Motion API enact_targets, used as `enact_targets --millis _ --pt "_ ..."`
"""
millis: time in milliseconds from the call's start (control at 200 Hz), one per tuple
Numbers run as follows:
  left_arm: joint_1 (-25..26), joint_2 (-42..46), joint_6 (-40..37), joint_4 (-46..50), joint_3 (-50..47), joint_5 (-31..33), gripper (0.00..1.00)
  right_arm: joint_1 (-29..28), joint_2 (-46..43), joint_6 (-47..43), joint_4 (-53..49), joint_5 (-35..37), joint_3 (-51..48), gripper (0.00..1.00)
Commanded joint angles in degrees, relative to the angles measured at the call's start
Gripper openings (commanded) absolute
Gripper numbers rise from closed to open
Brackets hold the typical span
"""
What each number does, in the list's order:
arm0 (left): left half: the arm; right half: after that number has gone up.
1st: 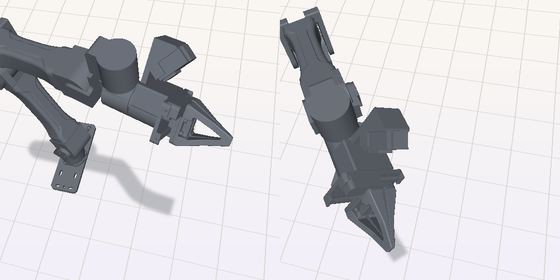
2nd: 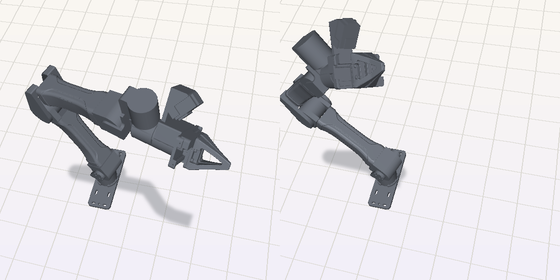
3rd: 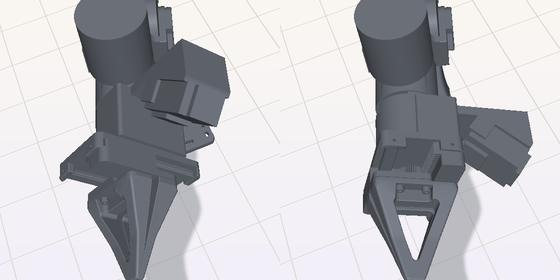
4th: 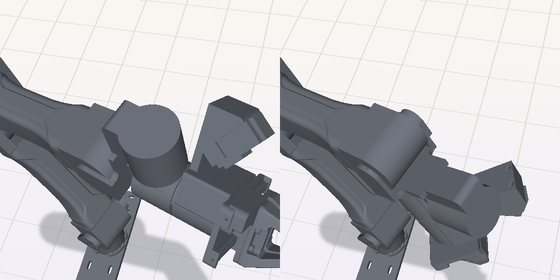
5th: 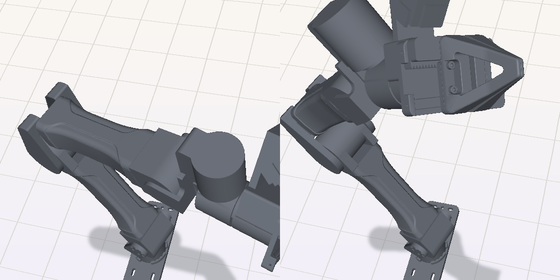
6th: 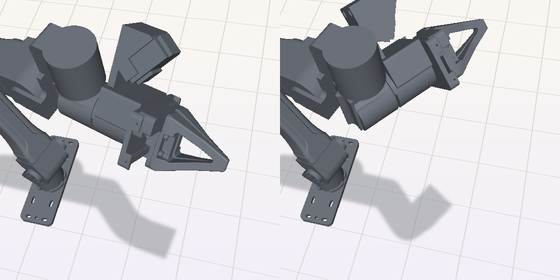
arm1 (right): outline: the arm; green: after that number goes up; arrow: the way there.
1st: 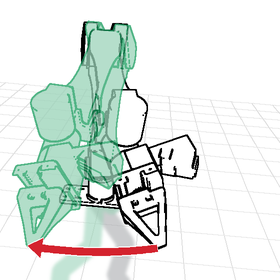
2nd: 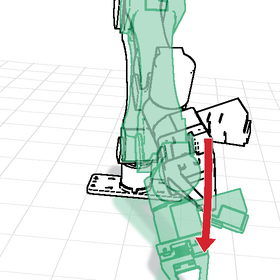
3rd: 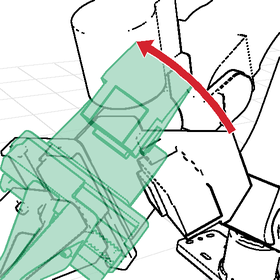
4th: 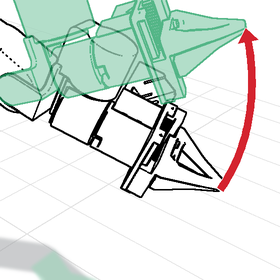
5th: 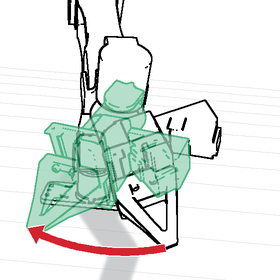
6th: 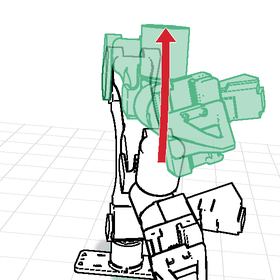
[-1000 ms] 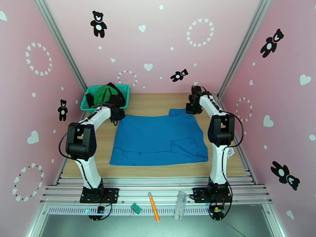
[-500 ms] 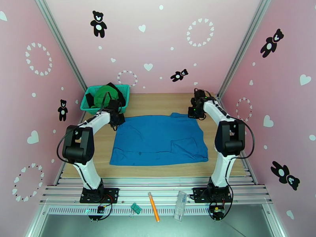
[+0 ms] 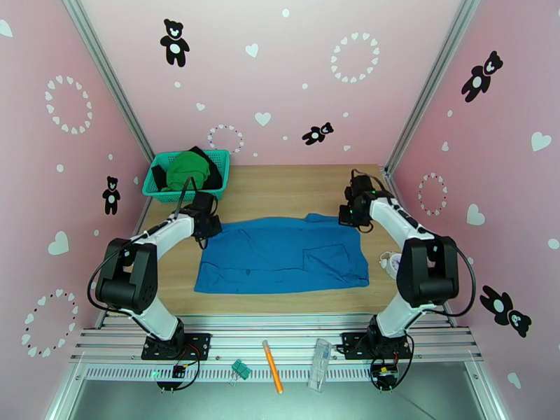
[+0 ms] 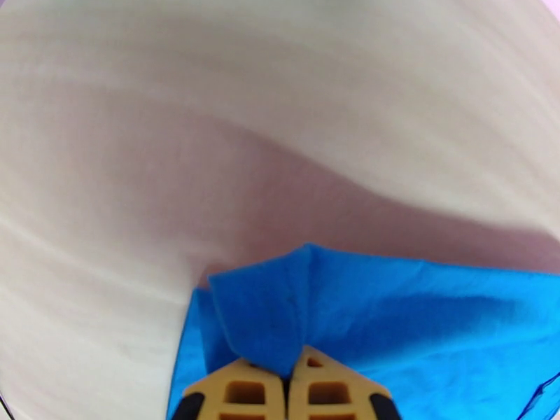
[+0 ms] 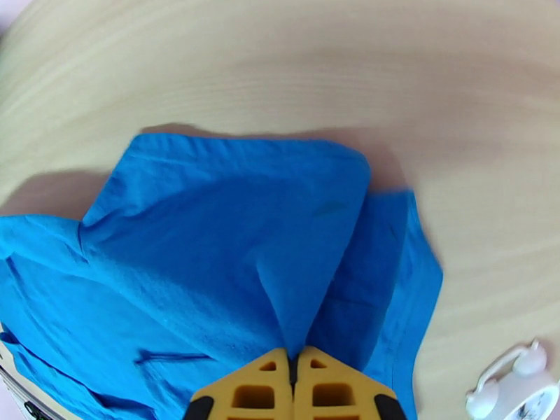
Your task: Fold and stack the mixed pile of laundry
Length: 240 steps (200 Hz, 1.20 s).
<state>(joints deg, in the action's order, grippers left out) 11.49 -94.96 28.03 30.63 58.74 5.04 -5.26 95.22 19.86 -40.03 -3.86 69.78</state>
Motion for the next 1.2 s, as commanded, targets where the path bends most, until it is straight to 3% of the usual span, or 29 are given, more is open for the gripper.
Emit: enact_targets --millis 0,100,170,250,295,360,541,776,1196 --pt "0.5 1.96 4.04 0.65 -3.01 5.06 0.0 -0.22 -2.34 2.6 2.54 1.81 -5.2 0.0" --pt "0.6 2.38 5.51 1.51 -4.78 7.93 0.01 -0.61 -1.92 4.08 3.57 2.7 -9.02 0.0" --pt "0.63 3.15 6.43 2.31 -5.64 9.45 0.28 -0.81 -1.39 4.94 3.47 3.21 -10.57 0.1" --pt "0.75 4.78 7.27 2.82 -6.82 10.88 0.72 -0.98 -1.48 5.25 2.97 3.84 -11.39 0.28" --pt "0.77 5.84 7.47 3.35 -6.97 11.5 0.84 -0.97 -1.82 5.23 2.19 4.29 -11.07 0.34" --pt "0.77 6.99 7.56 4.75 -6.38 12.36 0.93 -0.96 -2.68 4.64 0.38 4.96 -9.26 0.4" --pt "0.86 9.4 6.55 10.7 -1.0 14.49 0.98 -0.81 -1.74 1.75 -5.17 6.2 1.28 0.49" --pt "0.87 13.43 5.81 15.22 4.36 13.77 0.91 0.03 11.17 0.75 -7.19 4.09 13.27 0.37" --pt "0.87 12.71 5.21 16.61 6.57 11.93 0.86 -0.01 21.84 1.94 -4.38 5.12 16.37 0.28"
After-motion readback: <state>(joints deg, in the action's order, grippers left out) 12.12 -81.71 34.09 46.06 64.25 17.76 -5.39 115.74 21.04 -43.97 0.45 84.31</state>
